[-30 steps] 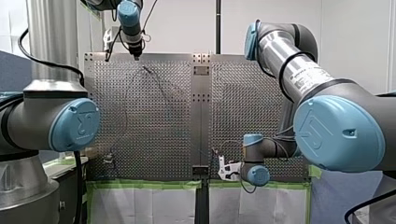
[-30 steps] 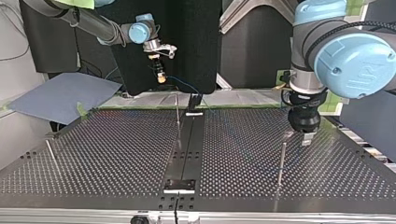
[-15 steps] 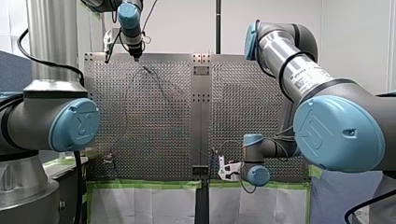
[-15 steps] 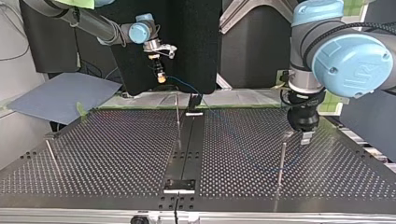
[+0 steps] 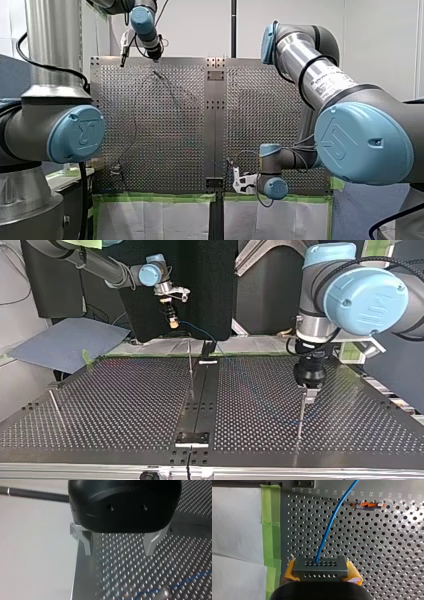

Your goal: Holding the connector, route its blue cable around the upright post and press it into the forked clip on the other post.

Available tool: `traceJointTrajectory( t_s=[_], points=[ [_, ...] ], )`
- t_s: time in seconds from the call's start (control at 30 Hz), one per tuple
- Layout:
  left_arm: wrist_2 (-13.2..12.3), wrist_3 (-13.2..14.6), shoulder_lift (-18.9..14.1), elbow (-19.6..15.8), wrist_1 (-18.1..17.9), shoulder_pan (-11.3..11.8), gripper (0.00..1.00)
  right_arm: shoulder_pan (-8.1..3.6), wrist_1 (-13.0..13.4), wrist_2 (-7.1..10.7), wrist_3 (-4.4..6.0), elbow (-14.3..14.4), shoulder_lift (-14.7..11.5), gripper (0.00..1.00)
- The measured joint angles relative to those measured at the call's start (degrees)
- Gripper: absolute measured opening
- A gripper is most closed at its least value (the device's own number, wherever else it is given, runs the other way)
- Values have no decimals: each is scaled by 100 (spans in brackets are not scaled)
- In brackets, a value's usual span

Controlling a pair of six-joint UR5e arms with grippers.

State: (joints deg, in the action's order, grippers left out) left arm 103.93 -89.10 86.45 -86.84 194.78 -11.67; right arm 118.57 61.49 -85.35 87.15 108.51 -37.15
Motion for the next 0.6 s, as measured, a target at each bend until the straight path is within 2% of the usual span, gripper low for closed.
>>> traceJointTrajectory(
  t_s=[0.33, 0.6],
  points=[
    [400, 381, 451, 40, -519, -495, 100, 33, -1, 0, 5, -2, 0, 2],
    [770, 750, 821, 220, -890, -866, 100, 39, -13, 1, -3, -1, 0, 2]
  ],
)
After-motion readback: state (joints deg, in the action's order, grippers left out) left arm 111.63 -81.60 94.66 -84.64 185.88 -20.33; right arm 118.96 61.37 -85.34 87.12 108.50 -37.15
